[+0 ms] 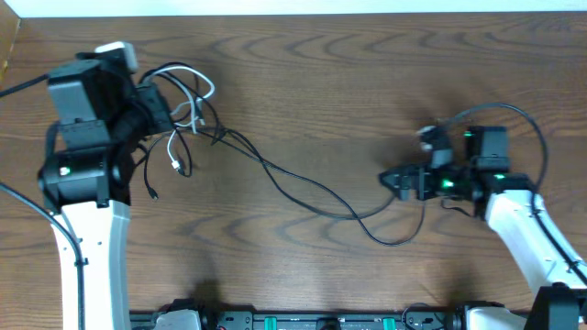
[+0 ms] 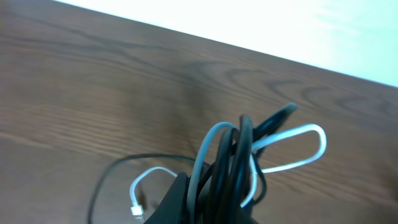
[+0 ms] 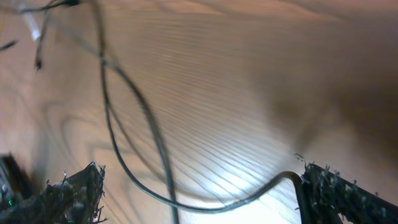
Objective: Untangle cables
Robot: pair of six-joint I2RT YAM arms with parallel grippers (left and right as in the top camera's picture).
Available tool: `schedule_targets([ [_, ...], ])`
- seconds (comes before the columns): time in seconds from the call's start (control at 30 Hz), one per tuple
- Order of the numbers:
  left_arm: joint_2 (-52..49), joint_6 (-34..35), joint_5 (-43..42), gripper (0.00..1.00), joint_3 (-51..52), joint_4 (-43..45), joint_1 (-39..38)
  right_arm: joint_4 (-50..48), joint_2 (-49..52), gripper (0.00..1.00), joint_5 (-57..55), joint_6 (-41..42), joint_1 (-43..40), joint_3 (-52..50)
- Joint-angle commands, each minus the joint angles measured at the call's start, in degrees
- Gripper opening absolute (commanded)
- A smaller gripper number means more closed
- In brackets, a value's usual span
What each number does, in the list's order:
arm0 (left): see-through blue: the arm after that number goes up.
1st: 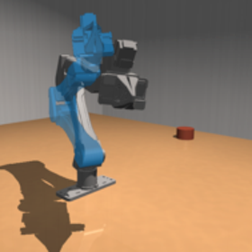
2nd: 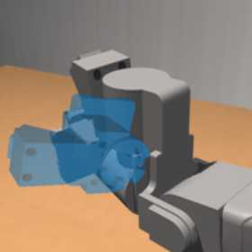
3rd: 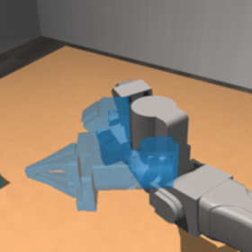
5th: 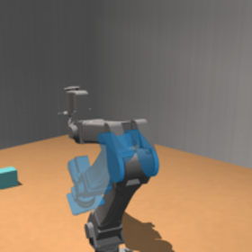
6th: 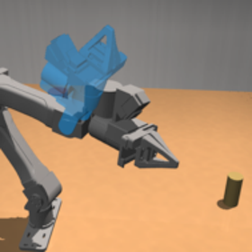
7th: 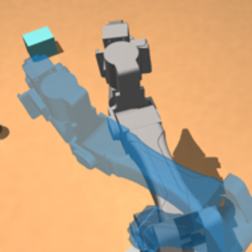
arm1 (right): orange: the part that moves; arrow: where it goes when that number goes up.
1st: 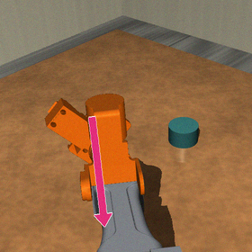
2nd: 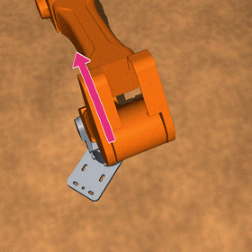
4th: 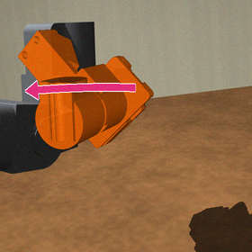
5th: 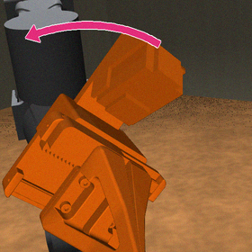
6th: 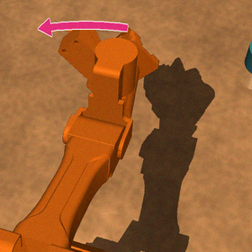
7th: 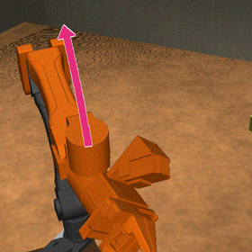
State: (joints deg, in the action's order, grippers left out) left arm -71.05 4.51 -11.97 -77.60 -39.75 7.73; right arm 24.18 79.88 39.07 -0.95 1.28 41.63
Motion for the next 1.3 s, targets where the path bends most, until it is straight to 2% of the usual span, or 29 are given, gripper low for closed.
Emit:
schedule_targets([
  [0.0, 0.15, 0.52, -1.14, 0.08, -2.12, -0.13, -3.87, -3.37, 0.28, 0.99, 1.6, -1.31, 6.45, 0.63],
  [0.3, -0.35, 0.5, -1.14, 0.08, -2.12, -0.15, -11.47, -12.0, 0.28, 0.99, 1.6, 1.11, 15.56, 0.63],
  [0.43, -1.27, 0.52, -1.14, 0.08, -2.12, -0.24, -13.77, -11.61, 0.28, 0.99, 0.59, 2.78, 15.91, 0.63],
  [0.57, -2.34, 0.5, -1.14, 0.08, -2.12, -0.57, -15.61, -8.9, 0.28, 0.99, -6.43, 5.64, 15.91, 0.63],
  [0.7, -3.02, 0.48, -1.38, 0.08, -2.12, -0.72, -17.66, -10.32, 0.26, 0.99, -3.78, 5.64, 15.91, 0.63],
  [0.83, -3.8, 0.07, -6.34, 0.08, -2.12, -1.31, -20.57, -16.72, 0.26, 0.99, 2.43, 6.47, 15.98, 0.63],
  [1.03, -5.25, -2.4, -14.64, 0.08, -2.12, -3.41, -25.53, -29.49, 0.26, 0.99, 2.71, 18.12, 16.09, 0.63],
  [1.27, -5.84, -2.99, -17.44, 0.08, -2.12, -3.17, -31.32, -33.86, 0.28, 0.99, 2.16, 20.22, 17.68, 0.63],
])
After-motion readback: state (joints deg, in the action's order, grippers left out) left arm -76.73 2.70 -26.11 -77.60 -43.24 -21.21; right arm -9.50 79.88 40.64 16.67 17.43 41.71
